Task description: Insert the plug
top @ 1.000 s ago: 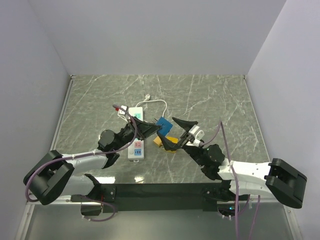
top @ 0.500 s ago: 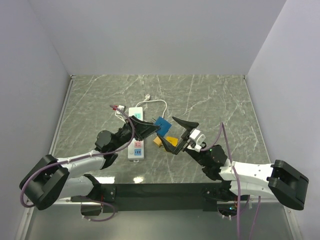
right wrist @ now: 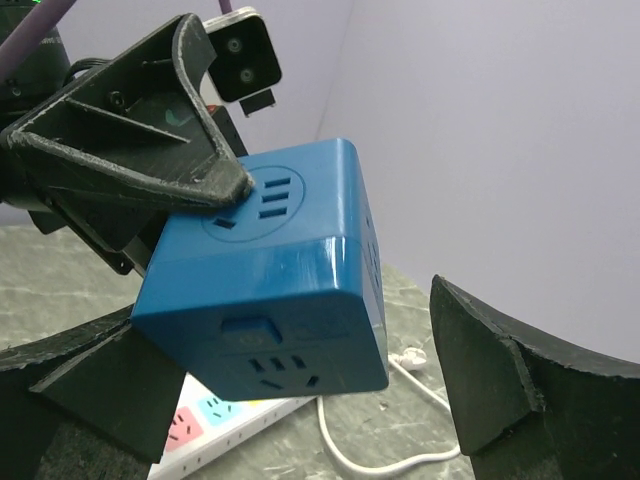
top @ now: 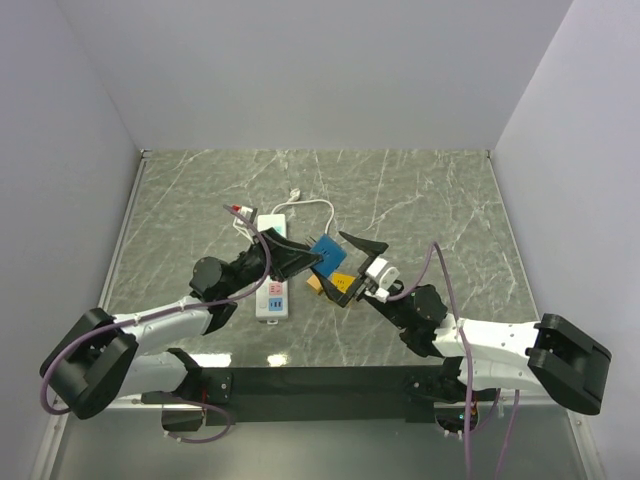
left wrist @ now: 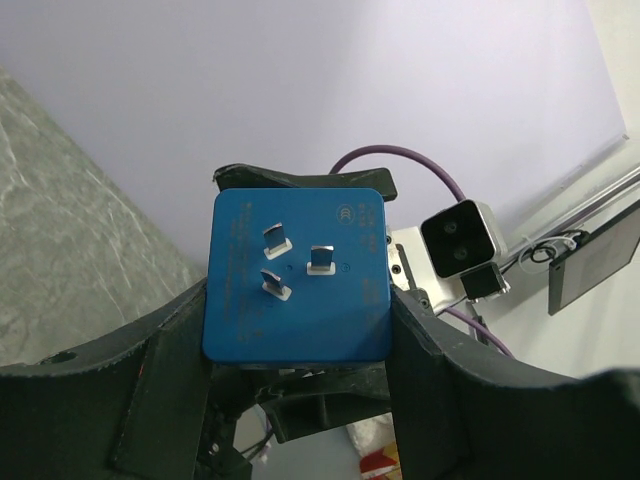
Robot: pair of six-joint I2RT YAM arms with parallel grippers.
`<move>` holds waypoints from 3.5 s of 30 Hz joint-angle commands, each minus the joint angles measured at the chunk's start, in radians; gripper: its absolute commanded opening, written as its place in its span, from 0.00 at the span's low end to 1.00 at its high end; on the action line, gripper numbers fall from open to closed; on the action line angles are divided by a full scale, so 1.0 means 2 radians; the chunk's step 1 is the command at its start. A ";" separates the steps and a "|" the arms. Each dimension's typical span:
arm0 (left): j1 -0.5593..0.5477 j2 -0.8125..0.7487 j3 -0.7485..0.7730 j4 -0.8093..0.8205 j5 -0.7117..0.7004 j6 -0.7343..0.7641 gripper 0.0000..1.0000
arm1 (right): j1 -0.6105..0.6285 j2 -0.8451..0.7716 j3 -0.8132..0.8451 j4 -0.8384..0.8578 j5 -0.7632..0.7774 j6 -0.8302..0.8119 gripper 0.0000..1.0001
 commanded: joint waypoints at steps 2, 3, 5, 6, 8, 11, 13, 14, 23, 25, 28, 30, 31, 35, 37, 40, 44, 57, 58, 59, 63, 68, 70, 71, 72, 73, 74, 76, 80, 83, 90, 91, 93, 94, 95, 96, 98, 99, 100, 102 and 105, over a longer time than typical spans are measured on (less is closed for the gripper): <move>-0.003 0.005 0.026 0.103 0.040 -0.023 0.00 | -0.006 -0.008 0.000 0.020 0.021 -0.025 0.99; -0.003 0.006 0.027 0.101 0.041 -0.022 0.00 | -0.006 -0.013 -0.001 0.022 0.023 -0.026 0.98; -0.003 0.003 0.028 0.093 0.040 -0.019 0.00 | -0.006 -0.017 -0.008 0.029 0.022 -0.030 0.95; -0.003 0.003 0.029 0.091 0.041 -0.017 0.00 | -0.006 -0.019 -0.010 0.033 0.020 -0.032 0.92; -0.003 0.002 0.029 0.089 0.041 -0.016 0.00 | -0.006 -0.023 -0.015 0.039 0.016 -0.034 0.83; -0.003 0.005 0.029 0.083 0.043 -0.014 0.01 | -0.005 -0.028 -0.021 0.046 0.011 -0.036 0.56; -0.002 0.010 0.028 0.081 0.042 -0.013 0.00 | -0.005 -0.031 -0.032 0.063 0.011 -0.035 0.09; -0.001 0.013 0.026 0.081 0.041 -0.013 0.01 | -0.004 -0.037 -0.035 0.068 0.010 -0.035 0.05; 0.016 0.061 0.020 0.106 0.044 -0.018 0.27 | -0.003 -0.068 -0.029 0.006 0.014 -0.025 0.00; 0.023 0.050 0.017 0.074 0.037 0.006 0.53 | -0.003 -0.074 -0.021 -0.034 0.029 -0.019 0.00; 0.033 0.014 0.013 -0.007 0.013 0.059 0.97 | -0.003 -0.084 -0.012 -0.080 0.048 -0.006 0.00; 0.040 -0.010 0.009 -0.040 -0.003 0.095 0.99 | -0.004 -0.090 -0.009 -0.096 0.065 -0.001 0.00; 0.043 -0.035 0.003 -0.072 -0.018 0.105 0.99 | -0.004 -0.092 -0.002 -0.117 0.082 0.001 0.00; 0.050 -0.081 0.015 -0.172 -0.044 0.176 0.99 | -0.004 -0.093 0.002 -0.136 0.083 0.001 0.00; 0.054 -0.099 0.011 -0.194 -0.059 0.192 0.99 | -0.004 -0.094 0.016 -0.174 0.078 0.000 0.00; 0.087 -0.132 -0.013 -0.220 -0.074 0.207 0.99 | -0.004 -0.093 0.044 -0.260 0.066 -0.002 0.00; 0.135 -0.172 -0.030 -0.288 -0.109 0.256 0.99 | -0.006 -0.064 0.097 -0.369 0.006 0.009 0.00; 0.205 -0.274 -0.100 -0.376 -0.160 0.287 0.98 | -0.002 0.143 0.328 -0.633 -0.068 0.045 0.00; 0.207 -0.275 -0.104 -0.375 -0.156 0.285 0.98 | -0.001 0.152 0.339 -0.655 -0.065 0.048 0.00; 0.210 -0.276 -0.105 -0.371 -0.153 0.284 0.98 | 0.003 0.172 0.348 -0.666 -0.062 0.050 0.00; 0.219 -0.260 -0.112 -0.352 -0.140 0.282 0.99 | 0.010 0.217 0.406 -0.718 -0.050 0.039 0.00; 0.240 -0.248 -0.118 -0.329 -0.104 0.270 0.99 | 0.010 0.246 0.433 -0.758 -0.048 0.005 0.00; 0.246 -0.251 -0.124 -0.322 -0.095 0.267 0.99 | 0.010 0.250 0.443 -0.768 -0.048 -0.008 0.00; 0.247 -0.253 -0.125 -0.321 -0.094 0.267 0.99 | 0.010 0.253 0.446 -0.772 -0.046 -0.013 0.00; 0.247 -0.254 -0.126 -0.320 -0.093 0.267 0.99 | 0.011 0.256 0.454 -0.783 -0.047 -0.028 0.00; 0.249 -0.255 -0.126 -0.319 -0.090 0.266 0.99 | 0.010 0.263 0.460 -0.790 -0.050 -0.035 0.00; 0.250 -0.256 -0.126 -0.319 -0.088 0.265 0.99 | 0.010 0.269 0.475 -0.800 -0.053 -0.041 0.00; 0.252 -0.260 -0.129 -0.320 -0.085 0.265 0.99 | 0.011 0.288 0.492 -0.825 -0.061 -0.057 0.00; 0.256 -0.279 -0.132 -0.328 -0.083 0.263 0.99 | 0.011 0.329 0.534 -0.866 -0.047 -0.080 0.00; 0.257 -0.296 -0.133 -0.339 -0.086 0.263 0.99 | 0.013 0.350 0.558 -0.881 -0.045 -0.094 0.00; 0.258 -0.303 -0.136 -0.336 -0.078 0.261 1.00 | 0.019 0.378 0.582 -0.916 -0.027 -0.110 0.00; 0.259 -0.302 -0.138 -0.335 -0.078 0.261 0.99 | 0.020 0.380 0.584 -0.918 -0.026 -0.111 0.00; 0.259 -0.302 -0.138 -0.332 -0.074 0.260 1.00 | 0.022 0.387 0.593 -0.928 -0.023 -0.114 0.00; 0.259 -0.302 -0.139 -0.332 -0.075 0.260 0.99 | 0.023 0.390 0.596 -0.930 -0.022 -0.114 0.00; 0.259 -0.303 -0.140 -0.332 -0.075 0.260 0.99 | 0.023 0.392 0.601 -0.932 -0.022 -0.117 0.00; 0.259 -0.301 -0.140 -0.332 -0.075 0.260 0.99 | 0.024 0.398 0.604 -0.937 -0.021 -0.120 0.00; 0.259 -0.301 -0.140 -0.331 -0.077 0.260 0.99 | 0.028 0.401 0.611 -0.940 -0.020 -0.123 0.00; 0.259 -0.301 -0.142 -0.332 -0.083 0.260 0.99 | 0.030 0.404 0.613 -0.944 -0.023 -0.125 0.00; 0.259 -0.301 -0.141 -0.336 -0.087 0.260 0.99 | 0.033 0.405 0.616 -0.946 -0.024 -0.126 0.00; 0.259 -0.303 -0.141 -0.341 -0.097 0.260 0.99 | 0.036 0.408 0.620 -0.945 -0.031 -0.130 0.00; 0.262 -0.315 -0.142 -0.354 -0.115 0.255 0.99 | 0.041 0.412 0.624 -0.945 -0.045 -0.131 0.00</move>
